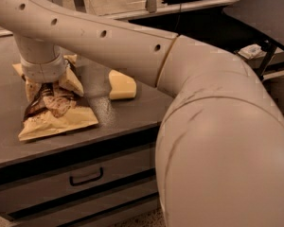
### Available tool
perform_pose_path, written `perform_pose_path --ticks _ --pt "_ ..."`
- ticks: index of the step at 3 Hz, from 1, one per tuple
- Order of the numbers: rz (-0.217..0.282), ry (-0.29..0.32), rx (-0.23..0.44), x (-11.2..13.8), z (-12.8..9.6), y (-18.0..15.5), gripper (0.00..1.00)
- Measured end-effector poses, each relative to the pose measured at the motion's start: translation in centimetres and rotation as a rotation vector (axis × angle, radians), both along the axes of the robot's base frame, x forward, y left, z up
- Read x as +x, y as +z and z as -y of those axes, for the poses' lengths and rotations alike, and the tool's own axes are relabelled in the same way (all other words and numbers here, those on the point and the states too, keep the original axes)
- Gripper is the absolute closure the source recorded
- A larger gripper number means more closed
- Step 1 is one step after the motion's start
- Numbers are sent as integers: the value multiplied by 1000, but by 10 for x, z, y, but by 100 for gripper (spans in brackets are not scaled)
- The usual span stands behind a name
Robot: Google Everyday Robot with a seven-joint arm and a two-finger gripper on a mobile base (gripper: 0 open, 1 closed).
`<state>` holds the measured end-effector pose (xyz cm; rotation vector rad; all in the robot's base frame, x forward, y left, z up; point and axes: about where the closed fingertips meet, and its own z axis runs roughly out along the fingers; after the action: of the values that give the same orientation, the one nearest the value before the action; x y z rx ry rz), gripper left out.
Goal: Pick brown chip bag
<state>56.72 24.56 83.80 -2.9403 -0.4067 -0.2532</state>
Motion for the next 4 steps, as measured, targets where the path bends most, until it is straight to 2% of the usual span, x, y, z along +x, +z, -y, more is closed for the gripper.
perform_pose_path --ticks 2,3,4 --pt "4 7 0 1 -2 3 85" --pt "4 7 1 1 -2 7 100" --pt "4 7 1 1 -2 7 100"
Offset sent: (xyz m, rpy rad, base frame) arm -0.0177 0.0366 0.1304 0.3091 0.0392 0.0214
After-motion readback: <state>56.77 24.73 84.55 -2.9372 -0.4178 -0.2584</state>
